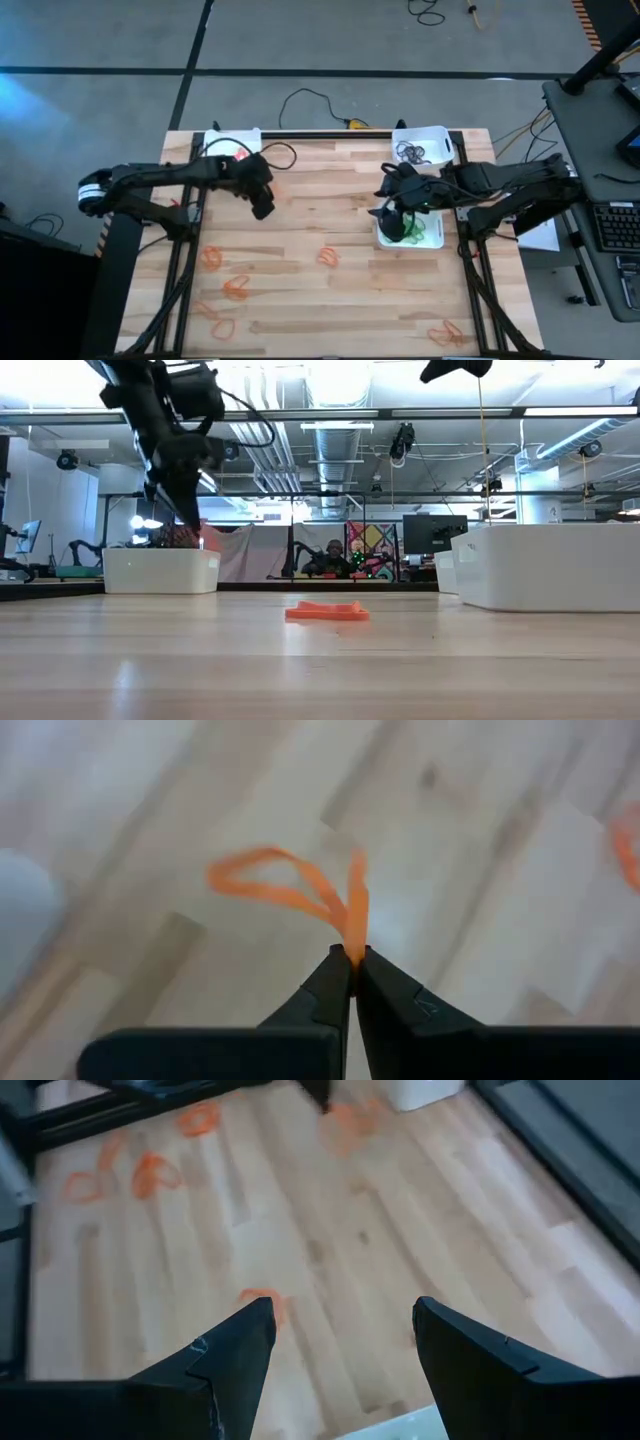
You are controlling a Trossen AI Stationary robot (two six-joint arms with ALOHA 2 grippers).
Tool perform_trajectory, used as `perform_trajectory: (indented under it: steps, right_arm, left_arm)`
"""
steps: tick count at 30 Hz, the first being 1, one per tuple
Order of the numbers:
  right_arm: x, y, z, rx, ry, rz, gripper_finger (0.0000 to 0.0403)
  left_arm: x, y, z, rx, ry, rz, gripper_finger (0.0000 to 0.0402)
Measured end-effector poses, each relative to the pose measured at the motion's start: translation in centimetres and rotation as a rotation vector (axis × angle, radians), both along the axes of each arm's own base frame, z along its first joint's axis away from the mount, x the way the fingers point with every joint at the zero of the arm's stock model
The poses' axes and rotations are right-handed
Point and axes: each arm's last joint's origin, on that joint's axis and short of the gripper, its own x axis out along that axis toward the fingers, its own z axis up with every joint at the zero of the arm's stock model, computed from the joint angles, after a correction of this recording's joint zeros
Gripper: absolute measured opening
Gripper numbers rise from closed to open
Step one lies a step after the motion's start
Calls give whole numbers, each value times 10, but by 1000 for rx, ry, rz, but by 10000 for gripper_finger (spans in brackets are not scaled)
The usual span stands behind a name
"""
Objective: Sort rubber bands into baskets
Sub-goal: Put the orange rubber band into the top left white bin
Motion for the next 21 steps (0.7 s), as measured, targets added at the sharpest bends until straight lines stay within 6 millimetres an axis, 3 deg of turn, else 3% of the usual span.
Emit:
perform_trajectory:
  steps: [10,15,21]
  right_arm:
    - [14,-4,-10,-9,28,-34,231]
    - [19,-4,-15,-6,44,-38,231]
    - [20,-3,-15,-6,43,-34,231]
  left_arm:
    - [-19,-15,-58,-89,141,-45,0]
    - [-29,-25,-69,-147,188,-28,18]
    - [-35,-33,-77,-209,232,-11,72]
